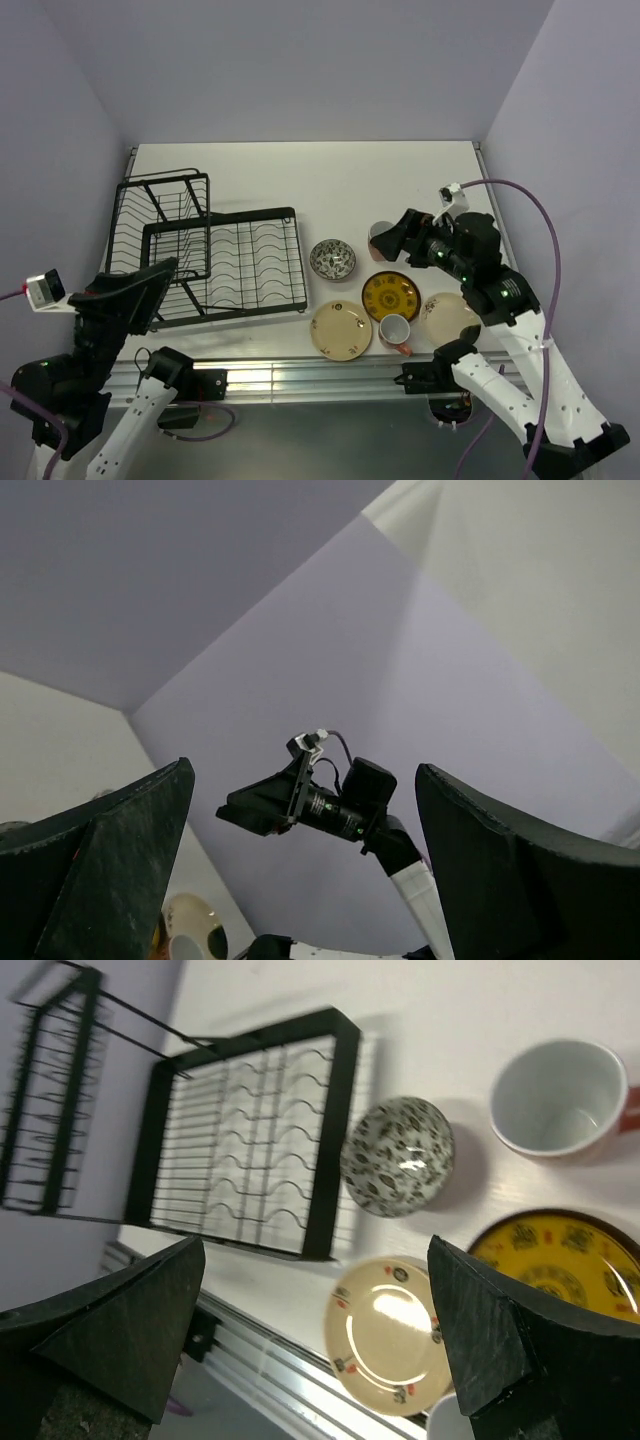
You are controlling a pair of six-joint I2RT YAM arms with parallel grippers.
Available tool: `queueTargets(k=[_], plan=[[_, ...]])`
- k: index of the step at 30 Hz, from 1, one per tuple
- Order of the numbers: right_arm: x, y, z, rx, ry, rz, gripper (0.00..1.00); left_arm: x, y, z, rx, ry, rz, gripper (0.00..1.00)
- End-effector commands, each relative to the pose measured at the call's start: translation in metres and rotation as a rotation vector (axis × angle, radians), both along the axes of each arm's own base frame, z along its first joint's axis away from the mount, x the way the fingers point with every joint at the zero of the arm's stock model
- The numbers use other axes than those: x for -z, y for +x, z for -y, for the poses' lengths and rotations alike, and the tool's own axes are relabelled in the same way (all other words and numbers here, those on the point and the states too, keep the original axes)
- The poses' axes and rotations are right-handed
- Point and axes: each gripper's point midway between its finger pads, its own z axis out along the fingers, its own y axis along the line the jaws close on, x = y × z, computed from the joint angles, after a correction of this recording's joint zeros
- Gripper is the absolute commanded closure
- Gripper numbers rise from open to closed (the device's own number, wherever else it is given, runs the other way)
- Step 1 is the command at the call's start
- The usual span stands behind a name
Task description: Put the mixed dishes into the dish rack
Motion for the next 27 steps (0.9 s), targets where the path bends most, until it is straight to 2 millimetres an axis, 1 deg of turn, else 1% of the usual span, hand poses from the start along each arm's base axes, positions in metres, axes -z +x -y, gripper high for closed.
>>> queueTargets(k=[1, 2, 3, 4, 5, 6, 7, 8, 9, 10, 11, 12, 13, 14, 15, 16, 17, 18, 19, 20, 21, 22, 23, 24, 25, 26, 27], plan=[[0.016, 0.009, -0.002, 0.004, -0.085, -0.059, 0.00, 0.002, 0.012, -0.008, -0.077, 0.028, -0.069, 0.01], [0.020, 0.016, -0.004, 0.018, -0.110, -0.074, 0.00, 0.014, 0.019, -0.006, -0.088, 0.077, -0.136, 0.01], [0.019, 0.013, -0.018, -0.018, -0.128, -0.064, 0.00, 0.017, 0.025, -0.005, -0.106, 0.126, -0.163, 0.01], [0.010, 0.016, -0.022, -0.014, -0.149, -0.046, 0.00, 0.010, 0.031, -0.004, -0.119, 0.162, -0.198, 0.01], [0.021, 0.022, -0.030, -0.012, -0.205, -0.086, 0.00, 0.014, 0.037, -0.004, -0.132, 0.192, -0.236, 0.01], [0.028, 0.022, -0.028, 0.037, -0.308, -0.096, 0.00, 0.027, 0.042, -0.002, -0.138, 0.251, -0.298, 0.02], [0.015, 0.028, -0.031, 0.083, -0.312, -0.082, 0.00, 0.026, 0.047, 0.000, -0.139, 0.277, -0.328, 0.02], [0.025, 0.035, -0.037, 0.098, -0.371, -0.103, 0.00, 0.027, 0.049, 0.001, -0.141, 0.296, -0.342, 0.02], [0.025, 0.039, -0.043, 0.088, -0.399, -0.090, 0.00, 0.029, 0.052, 0.001, -0.145, 0.312, -0.350, 0.02], [0.022, 0.037, -0.058, 0.027, -0.435, -0.054, 0.00, 0.030, 0.053, 0.002, -0.144, 0.315, -0.348, 0.02], [0.034, 0.041, -0.066, 0.000, -0.490, -0.068, 0.00, 0.029, 0.053, 0.002, -0.145, 0.311, -0.342, 0.02], [0.038, 0.046, -0.068, -0.001, -0.525, -0.072, 0.00, 0.028, 0.052, 0.002, -0.145, 0.303, -0.332, 0.02], [0.043, 0.054, -0.071, 0.002, -0.565, -0.082, 0.00, 0.025, 0.052, 0.002, -0.147, 0.288, -0.306, 0.02], [0.045, 0.061, -0.071, 0.024, -0.585, -0.084, 0.00, 0.023, 0.050, 0.002, -0.144, 0.283, -0.289, 0.02], [0.041, 0.069, -0.073, 0.036, -0.596, -0.075, 0.00, 0.023, 0.049, 0.003, -0.137, 0.279, -0.280, 0.02], [0.041, 0.073, -0.076, -0.002, -0.626, -0.057, 0.00, 0.023, 0.048, 0.003, -0.135, 0.275, -0.270, 0.03], [0.049, 0.081, -0.078, -0.019, -0.657, -0.068, 0.00, 0.024, 0.047, 0.003, -0.132, 0.274, -0.266, 0.03], [0.043, 0.090, -0.082, -0.035, -0.655, -0.049, 0.00, 0.026, 0.047, 0.005, -0.121, 0.286, -0.262, 0.03], [0.055, 0.095, -0.088, -0.108, -0.699, -0.067, 0.00, 0.027, 0.047, 0.007, -0.115, 0.294, -0.263, 0.04], [0.057, 0.104, -0.084, -0.118, -0.716, -0.082, 0.00, 0.027, 0.047, 0.008, -0.112, 0.302, -0.259, 0.04], [0.055, 0.109, -0.085, -0.147, -0.722, -0.089, 0.00, 0.028, 0.047, 0.009, -0.109, 0.319, -0.256, 0.05], [0.074, 0.110, -0.094, -0.263, -0.738, -0.131, 0.00, 0.028, 0.047, 0.010, -0.103, 0.330, -0.253, 0.05], [0.081, 0.115, -0.089, -0.299, -0.747, -0.157, 0.00, 0.029, 0.047, 0.010, -0.104, 0.338, -0.251, 0.05], [0.085, 0.115, -0.086, -0.335, -0.779, -0.178, 0.00, 0.029, 0.046, 0.010, -0.110, 0.349, -0.241, 0.05], [0.099, 0.121, -0.081, -0.363, -0.848, -0.195, 0.00, 0.029, 0.046, 0.009, -0.113, 0.351, -0.236, 0.05], [0.104, 0.126, -0.072, -0.349, -0.893, -0.199, 0.00, 0.028, 0.046, 0.009, -0.115, 0.349, -0.226, 0.05], [0.113, 0.129, -0.063, -0.380, -0.925, -0.198, 0.00, 0.030, 0.045, 0.009, -0.116, 0.353, -0.220, 0.05]])
